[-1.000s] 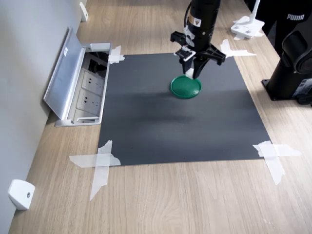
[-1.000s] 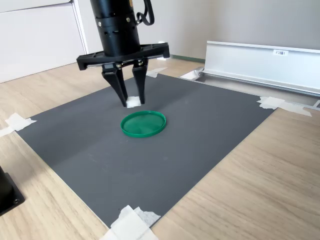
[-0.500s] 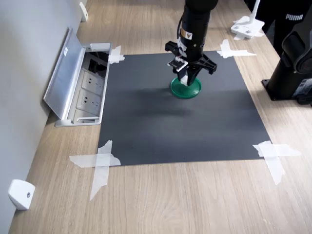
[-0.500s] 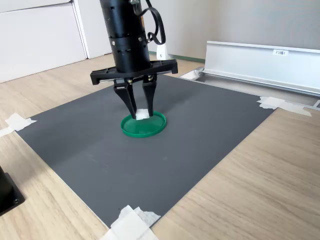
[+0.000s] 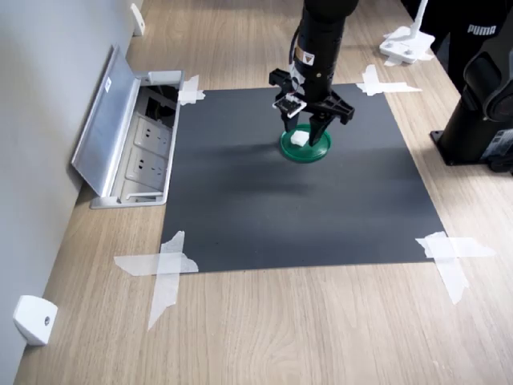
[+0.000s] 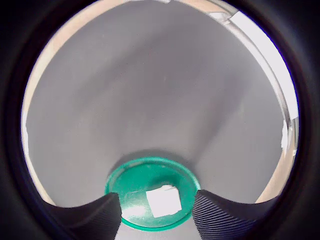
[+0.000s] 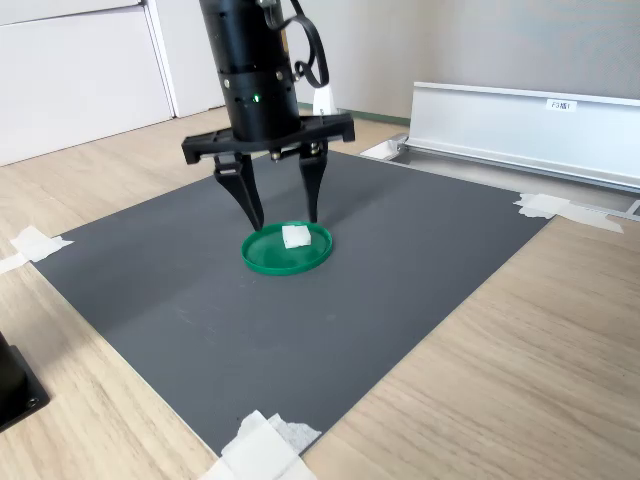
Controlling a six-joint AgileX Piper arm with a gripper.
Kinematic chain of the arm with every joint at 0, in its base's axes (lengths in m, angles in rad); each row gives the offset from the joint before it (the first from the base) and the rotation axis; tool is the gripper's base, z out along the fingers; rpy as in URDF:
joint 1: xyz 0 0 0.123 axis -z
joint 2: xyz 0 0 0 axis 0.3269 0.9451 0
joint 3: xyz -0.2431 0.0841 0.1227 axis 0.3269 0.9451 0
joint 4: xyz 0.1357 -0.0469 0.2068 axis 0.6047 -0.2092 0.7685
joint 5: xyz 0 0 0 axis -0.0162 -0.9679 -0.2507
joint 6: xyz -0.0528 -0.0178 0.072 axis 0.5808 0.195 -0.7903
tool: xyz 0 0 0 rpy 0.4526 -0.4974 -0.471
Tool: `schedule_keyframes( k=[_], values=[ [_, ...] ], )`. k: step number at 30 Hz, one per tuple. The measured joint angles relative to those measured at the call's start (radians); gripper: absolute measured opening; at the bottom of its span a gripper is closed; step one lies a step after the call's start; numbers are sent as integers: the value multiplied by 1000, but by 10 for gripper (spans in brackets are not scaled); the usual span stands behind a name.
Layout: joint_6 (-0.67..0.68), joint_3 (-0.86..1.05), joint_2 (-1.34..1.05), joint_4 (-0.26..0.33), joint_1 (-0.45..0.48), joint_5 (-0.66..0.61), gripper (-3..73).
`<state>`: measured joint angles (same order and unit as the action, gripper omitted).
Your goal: Grasp a white terminal and put it on the green lid.
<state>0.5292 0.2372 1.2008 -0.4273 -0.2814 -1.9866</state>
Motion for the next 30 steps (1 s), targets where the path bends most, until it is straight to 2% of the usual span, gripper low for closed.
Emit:
schedule_keyframes(
  k=[5, 9, 13, 15, 18, 20, 24, 30],
  values=[
    [-4, -66, -156, 77, 0, -5, 632],
    [-24, -153, -289, 115, 0, -9, 573],
    [-108, -205, -406, 135, 0, -3, 397],
    [-176, -205, -472, 136, 0, 13, 271],
    [-279, -177, -581, 136, 0, 84, 95],
    [-354, -137, -666, 136, 0, 153, 30],
    [-476, -29, -833, 123, 0, 274, -2],
    [-520, 136, -1042, 73, 0, 306, -5]
  ],
)
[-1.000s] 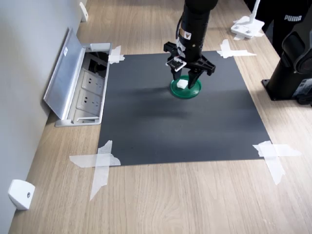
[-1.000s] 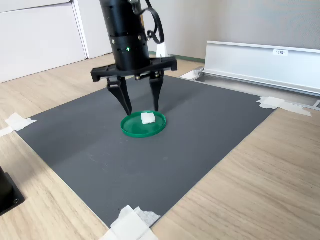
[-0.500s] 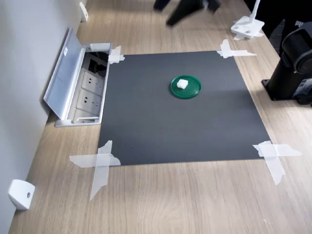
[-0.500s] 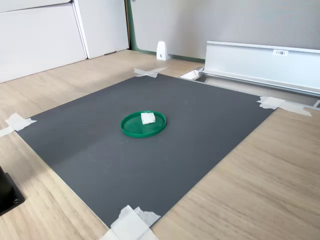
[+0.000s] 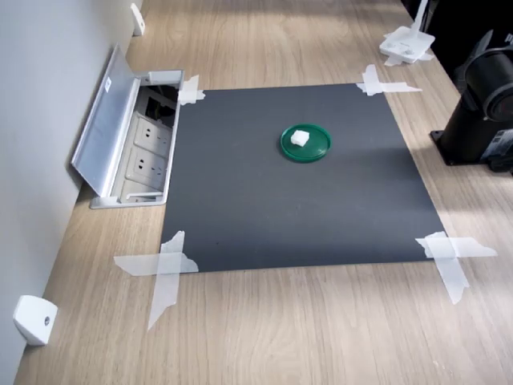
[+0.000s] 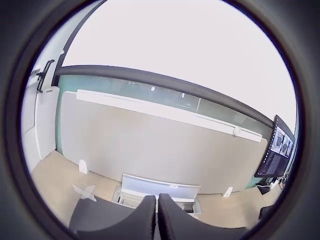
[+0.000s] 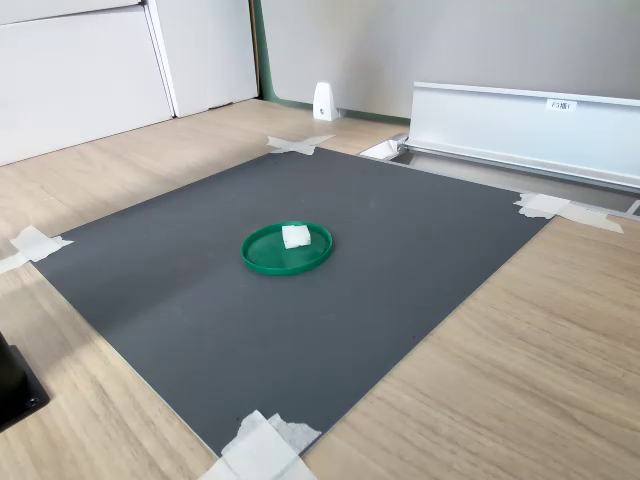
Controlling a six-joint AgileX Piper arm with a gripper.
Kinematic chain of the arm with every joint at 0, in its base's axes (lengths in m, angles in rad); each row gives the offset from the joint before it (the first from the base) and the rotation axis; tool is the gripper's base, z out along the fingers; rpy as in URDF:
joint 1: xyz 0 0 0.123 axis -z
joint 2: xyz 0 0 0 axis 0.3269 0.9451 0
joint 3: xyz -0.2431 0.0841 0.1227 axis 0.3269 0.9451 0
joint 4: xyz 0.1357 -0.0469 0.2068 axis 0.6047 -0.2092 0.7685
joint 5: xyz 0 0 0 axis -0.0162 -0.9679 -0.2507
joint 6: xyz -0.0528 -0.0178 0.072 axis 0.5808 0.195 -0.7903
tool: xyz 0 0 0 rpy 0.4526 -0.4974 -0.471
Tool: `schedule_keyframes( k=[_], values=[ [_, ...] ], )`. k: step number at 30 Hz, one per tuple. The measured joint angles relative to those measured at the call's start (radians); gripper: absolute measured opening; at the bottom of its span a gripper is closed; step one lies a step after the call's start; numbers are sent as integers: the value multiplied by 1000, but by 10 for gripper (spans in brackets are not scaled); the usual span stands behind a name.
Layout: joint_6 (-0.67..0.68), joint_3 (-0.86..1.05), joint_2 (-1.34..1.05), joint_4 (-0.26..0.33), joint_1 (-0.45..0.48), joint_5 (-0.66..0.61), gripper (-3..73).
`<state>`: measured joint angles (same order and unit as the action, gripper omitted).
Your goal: Grasp a white terminal and put it on the green lid.
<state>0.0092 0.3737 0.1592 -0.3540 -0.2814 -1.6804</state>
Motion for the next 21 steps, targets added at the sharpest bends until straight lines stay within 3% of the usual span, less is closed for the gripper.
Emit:
schedule_keyframes(
  k=[11, 21],
  values=[
    [-4, 284, -350, 15, 171, -1, -5],
    [-4, 449, -480, 41, 181, 0, -6]
  ],
)
